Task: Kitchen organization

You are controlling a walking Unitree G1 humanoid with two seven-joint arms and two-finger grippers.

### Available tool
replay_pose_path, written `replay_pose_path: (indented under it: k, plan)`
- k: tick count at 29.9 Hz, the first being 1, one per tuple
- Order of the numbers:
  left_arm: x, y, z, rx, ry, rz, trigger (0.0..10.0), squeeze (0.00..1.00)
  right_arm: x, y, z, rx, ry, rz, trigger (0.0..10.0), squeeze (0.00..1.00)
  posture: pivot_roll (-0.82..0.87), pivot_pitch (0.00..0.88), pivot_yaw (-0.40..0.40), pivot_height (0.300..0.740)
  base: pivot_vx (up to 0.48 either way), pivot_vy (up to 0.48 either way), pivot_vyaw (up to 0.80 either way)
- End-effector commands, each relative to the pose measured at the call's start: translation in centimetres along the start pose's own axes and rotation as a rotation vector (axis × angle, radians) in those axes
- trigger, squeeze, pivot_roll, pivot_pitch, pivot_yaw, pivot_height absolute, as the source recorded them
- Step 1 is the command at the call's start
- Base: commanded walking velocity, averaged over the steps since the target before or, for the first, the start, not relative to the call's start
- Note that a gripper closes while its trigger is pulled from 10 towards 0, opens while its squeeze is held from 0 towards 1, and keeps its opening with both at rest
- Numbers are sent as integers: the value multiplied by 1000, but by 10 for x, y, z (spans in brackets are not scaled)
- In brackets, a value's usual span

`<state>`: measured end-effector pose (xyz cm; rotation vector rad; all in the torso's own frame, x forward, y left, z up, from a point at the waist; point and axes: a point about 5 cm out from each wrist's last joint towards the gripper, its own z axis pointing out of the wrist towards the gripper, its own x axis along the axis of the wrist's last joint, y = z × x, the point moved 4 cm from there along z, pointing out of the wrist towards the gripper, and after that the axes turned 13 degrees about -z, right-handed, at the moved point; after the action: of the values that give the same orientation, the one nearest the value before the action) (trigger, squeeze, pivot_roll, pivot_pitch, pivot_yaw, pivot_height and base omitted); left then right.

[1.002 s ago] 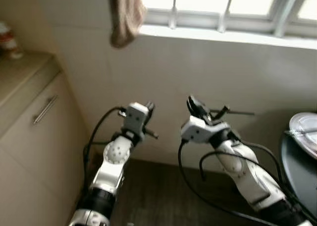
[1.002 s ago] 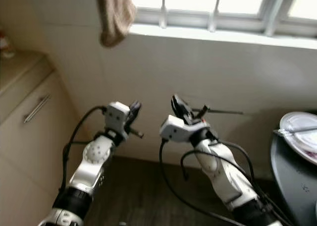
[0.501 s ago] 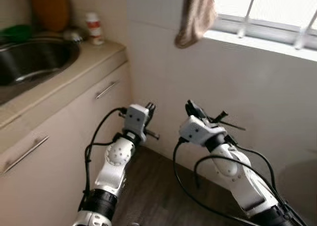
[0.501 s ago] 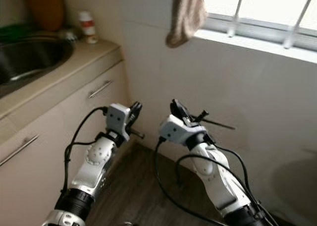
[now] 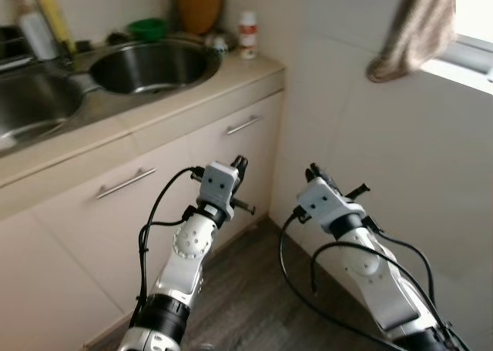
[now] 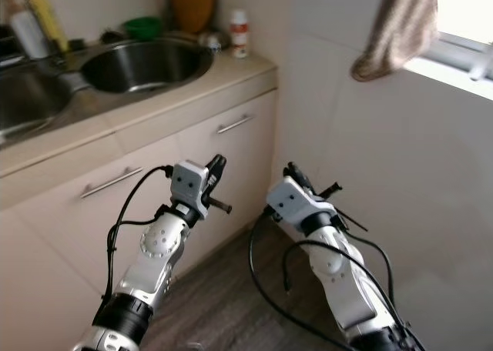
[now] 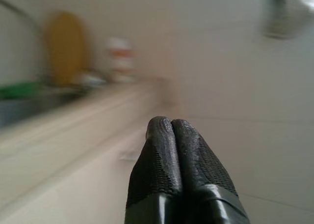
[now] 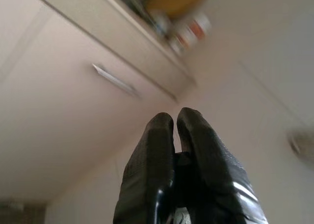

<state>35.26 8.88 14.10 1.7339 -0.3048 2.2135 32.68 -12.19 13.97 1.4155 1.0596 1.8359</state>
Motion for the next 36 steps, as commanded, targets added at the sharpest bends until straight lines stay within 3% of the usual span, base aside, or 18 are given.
replay_pose_path:
  k: [1, 2, 3, 7, 12, 16, 19, 24, 29, 36]
  plan:
    - [11, -6, 1, 25, 50, 21, 10000, 0, 11, 7, 0, -51, 66, -128, 10000, 0, 86, 0, -39, 740, 0, 0, 794]
    - [11, -6, 1, 25, 50, 21, 10000, 0, 11, 7, 0, -51, 66, -128, 10000, 0, 86, 0, -39, 740, 0, 0, 794]
    - [17, -7, 2, 25, 83, 36, 10000, 0, 21, 14, 0, -101, 126, -225, 10000, 0, 86, 0, -39, 740, 0, 0, 794]
    - [22, -3, 3, 13, 108, 48, 10000, 0, 34, 21, 1, -141, 186, -161, 10000, 0, 85, 0, -37, 740, 322, 0, 795]
    - [25, -4, 4, 16, 127, 59, 10000, 0, 38, 29, 3, -174, 194, -115, 10000, 0, 87, 0, -37, 740, 394, 0, 0]
    - [31, -3, 5, 15, 160, 80, 10000, 0, 42, 39, 5, -232, 219, -161, 10000, 0, 89, 0, -39, 740, 412, 0, 0]
    - [39, -3, 6, 19, 198, 103, 10000, 0, 56, 58, 8, -334, 284, -251, 10000, 0, 93, 0, -39, 740, 409, 0, 0]
    - [45, -2, 8, 13, 223, 115, 10000, 0, 75, 77, 14, -401, 359, -249, 10000, 0, 93, 0, -39, 740, 409, 0, 0]
    - [44, -1, 8, 15, 223, 116, 10000, 0, 82, 73, 17, -391, 389, -305, 10000, 0, 92, 0, -42, 740, 407, 0, 800]
    - [44, -1, 8, 19, 224, 119, 10000, 0, 84, 70, 17, -379, 402, -271, 10000, 0, 94, 0, -45, 740, 408, 0, 800]
